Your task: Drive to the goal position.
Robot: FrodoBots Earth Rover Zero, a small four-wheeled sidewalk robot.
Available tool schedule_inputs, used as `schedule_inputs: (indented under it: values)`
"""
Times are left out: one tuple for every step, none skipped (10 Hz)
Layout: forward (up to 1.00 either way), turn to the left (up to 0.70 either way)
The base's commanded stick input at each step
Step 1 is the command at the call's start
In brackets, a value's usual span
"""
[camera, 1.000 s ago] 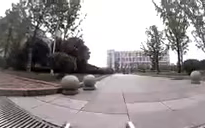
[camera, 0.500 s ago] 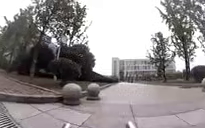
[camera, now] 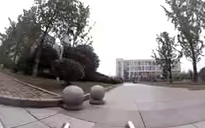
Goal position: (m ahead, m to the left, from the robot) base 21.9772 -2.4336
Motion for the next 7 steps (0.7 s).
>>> schedule_inputs:
  values:
    - [0.6,-0.15]
    - [0.6,-0.15]
    - [0.6,-0.15]
    - [0.6,-0.15]
    - [0.6,-0.15]
    - [0.6,-0.15]
    - [0.6,-0.15]
